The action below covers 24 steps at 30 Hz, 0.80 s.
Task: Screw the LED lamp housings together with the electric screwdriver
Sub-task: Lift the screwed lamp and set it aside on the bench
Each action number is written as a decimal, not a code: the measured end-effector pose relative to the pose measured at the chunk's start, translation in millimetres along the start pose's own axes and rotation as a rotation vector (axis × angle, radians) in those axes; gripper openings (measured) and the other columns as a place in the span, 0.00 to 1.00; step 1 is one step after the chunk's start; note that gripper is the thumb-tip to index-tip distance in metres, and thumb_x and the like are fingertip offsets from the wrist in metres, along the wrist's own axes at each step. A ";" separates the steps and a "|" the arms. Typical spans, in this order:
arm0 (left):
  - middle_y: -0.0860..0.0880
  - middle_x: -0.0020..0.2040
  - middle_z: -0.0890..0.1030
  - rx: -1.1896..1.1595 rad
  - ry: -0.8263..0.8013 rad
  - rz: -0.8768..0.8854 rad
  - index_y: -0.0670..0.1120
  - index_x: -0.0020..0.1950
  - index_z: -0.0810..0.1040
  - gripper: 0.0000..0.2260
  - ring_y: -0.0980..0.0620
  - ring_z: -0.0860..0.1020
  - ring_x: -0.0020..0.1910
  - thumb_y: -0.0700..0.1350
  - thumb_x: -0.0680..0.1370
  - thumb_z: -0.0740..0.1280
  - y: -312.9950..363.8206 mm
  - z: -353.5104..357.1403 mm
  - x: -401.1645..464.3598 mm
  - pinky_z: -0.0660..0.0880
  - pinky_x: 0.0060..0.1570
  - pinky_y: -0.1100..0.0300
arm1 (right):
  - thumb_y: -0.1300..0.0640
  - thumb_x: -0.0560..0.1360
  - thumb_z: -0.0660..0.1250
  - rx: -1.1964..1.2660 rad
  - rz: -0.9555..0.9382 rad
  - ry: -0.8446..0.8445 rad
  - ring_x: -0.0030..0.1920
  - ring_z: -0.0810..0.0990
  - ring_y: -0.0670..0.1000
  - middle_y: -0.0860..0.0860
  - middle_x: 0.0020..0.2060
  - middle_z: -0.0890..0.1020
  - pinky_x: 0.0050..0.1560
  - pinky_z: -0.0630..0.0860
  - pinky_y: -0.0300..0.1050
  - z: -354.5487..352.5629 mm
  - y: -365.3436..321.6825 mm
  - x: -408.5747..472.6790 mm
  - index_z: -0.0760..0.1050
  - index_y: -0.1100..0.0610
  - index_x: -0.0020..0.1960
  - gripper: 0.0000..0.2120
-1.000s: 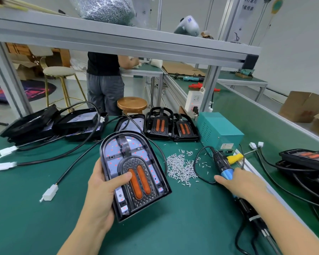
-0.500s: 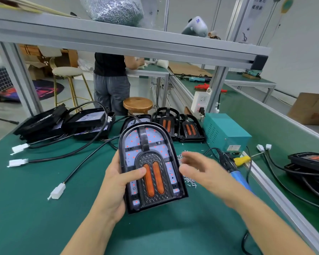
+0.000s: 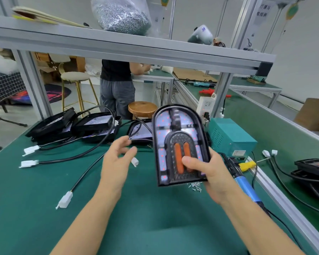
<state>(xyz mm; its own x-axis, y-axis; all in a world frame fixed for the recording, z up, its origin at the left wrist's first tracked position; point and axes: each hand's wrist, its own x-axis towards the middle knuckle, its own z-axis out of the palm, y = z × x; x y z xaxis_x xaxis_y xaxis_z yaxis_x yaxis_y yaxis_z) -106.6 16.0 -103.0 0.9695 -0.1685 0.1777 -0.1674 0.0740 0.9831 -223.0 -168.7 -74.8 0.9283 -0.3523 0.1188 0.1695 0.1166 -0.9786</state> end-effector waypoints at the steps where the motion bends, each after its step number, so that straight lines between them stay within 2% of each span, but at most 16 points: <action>1: 0.48 0.63 0.76 0.265 0.085 0.044 0.51 0.62 0.74 0.17 0.48 0.72 0.62 0.38 0.75 0.69 -6.1 -8.6 7.9 0.68 0.63 0.51 | 0.62 0.60 0.76 0.026 -0.001 0.002 0.40 0.84 0.53 0.55 0.43 0.85 0.40 0.80 0.43 -4.1 -5.9 2.5 0.78 0.61 0.53 0.22; 3: 0.46 0.66 0.72 0.770 0.135 0.069 0.48 0.68 0.70 0.23 0.43 0.67 0.65 0.38 0.73 0.68 -19.9 -26.0 22.0 0.65 0.63 0.47 | 0.61 0.62 0.74 0.088 -0.015 -0.001 0.41 0.84 0.54 0.56 0.43 0.85 0.40 0.80 0.44 -13.8 -17.9 8.1 0.77 0.63 0.54 0.21; 4: 0.45 0.67 0.71 0.941 0.106 0.024 0.47 0.70 0.68 0.25 0.41 0.66 0.66 0.39 0.74 0.68 -26.0 -33.0 27.0 0.64 0.63 0.47 | 0.61 0.63 0.73 0.121 -0.023 -0.003 0.40 0.84 0.53 0.55 0.42 0.85 0.40 0.80 0.43 -18.5 -23.3 10.6 0.78 0.63 0.53 0.19; 7: 0.45 0.67 0.72 1.168 -0.022 -0.099 0.46 0.72 0.64 0.25 0.42 0.66 0.66 0.42 0.75 0.65 -40.4 -45.2 30.3 0.65 0.61 0.49 | 0.59 0.61 0.75 0.215 -0.022 0.009 0.43 0.84 0.53 0.56 0.45 0.85 0.44 0.81 0.45 -28.7 -34.9 16.3 0.80 0.61 0.53 0.20; 9: 0.47 0.65 0.74 1.218 -0.026 -0.071 0.47 0.72 0.64 0.24 0.43 0.67 0.64 0.41 0.76 0.64 -47.5 -49.1 30.0 0.67 0.59 0.51 | 0.57 0.59 0.76 0.268 -0.023 0.014 0.44 0.83 0.52 0.55 0.45 0.84 0.48 0.81 0.46 -33.9 -36.6 18.4 0.84 0.57 0.50 0.19; 11: 0.46 0.64 0.73 1.229 0.021 -0.044 0.46 0.72 0.65 0.25 0.43 0.68 0.62 0.38 0.75 0.63 -48.3 -51.5 30.5 0.67 0.57 0.51 | 0.57 0.60 0.76 0.311 -0.023 0.004 0.42 0.83 0.50 0.53 0.44 0.85 0.49 0.81 0.45 -37.8 -35.3 18.6 0.85 0.56 0.47 0.15; 14: 0.43 0.63 0.71 1.248 0.060 -0.074 0.45 0.71 0.67 0.23 0.41 0.69 0.60 0.37 0.76 0.62 -48.2 -55.5 32.6 0.68 0.54 0.51 | 0.57 0.60 0.76 0.356 -0.006 -0.009 0.43 0.84 0.50 0.53 0.44 0.85 0.49 0.81 0.46 -42.2 -33.2 17.4 0.85 0.56 0.49 0.17; 17: 0.43 0.60 0.74 1.293 0.062 -0.115 0.45 0.65 0.73 0.16 0.41 0.71 0.58 0.39 0.78 0.60 -49.6 -61.7 37.1 0.69 0.52 0.51 | 0.58 0.60 0.76 0.369 -0.005 -0.009 0.44 0.84 0.50 0.53 0.46 0.85 0.48 0.81 0.45 -44.8 -31.8 15.9 0.85 0.56 0.49 0.17; 20: 0.41 0.55 0.74 1.235 0.087 -0.103 0.42 0.57 0.79 0.12 0.39 0.73 0.53 0.37 0.78 0.59 -50.4 -64.7 40.0 0.71 0.48 0.51 | 0.58 0.60 0.77 0.353 -0.010 0.003 0.44 0.85 0.50 0.53 0.46 0.85 0.47 0.81 0.45 -46.5 -29.7 14.4 0.85 0.56 0.50 0.18; 24: 0.38 0.57 0.71 1.009 0.224 -0.034 0.39 0.58 0.77 0.11 0.39 0.72 0.46 0.36 0.79 0.58 -46.8 -63.5 38.0 0.68 0.45 0.49 | 0.58 0.59 0.80 0.294 -0.001 0.026 0.48 0.84 0.54 0.57 0.50 0.84 0.48 0.81 0.47 -47.8 -26.0 12.7 0.82 0.58 0.55 0.25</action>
<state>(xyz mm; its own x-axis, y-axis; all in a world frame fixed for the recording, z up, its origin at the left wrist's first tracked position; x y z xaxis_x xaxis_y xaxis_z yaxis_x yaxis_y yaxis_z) -50.5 68.6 -145.0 0.9704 0.0395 0.2383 -0.1110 -0.8032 0.5853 -231.4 -220.6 -55.9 0.9200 -0.3758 0.1112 0.2621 0.3789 -0.8876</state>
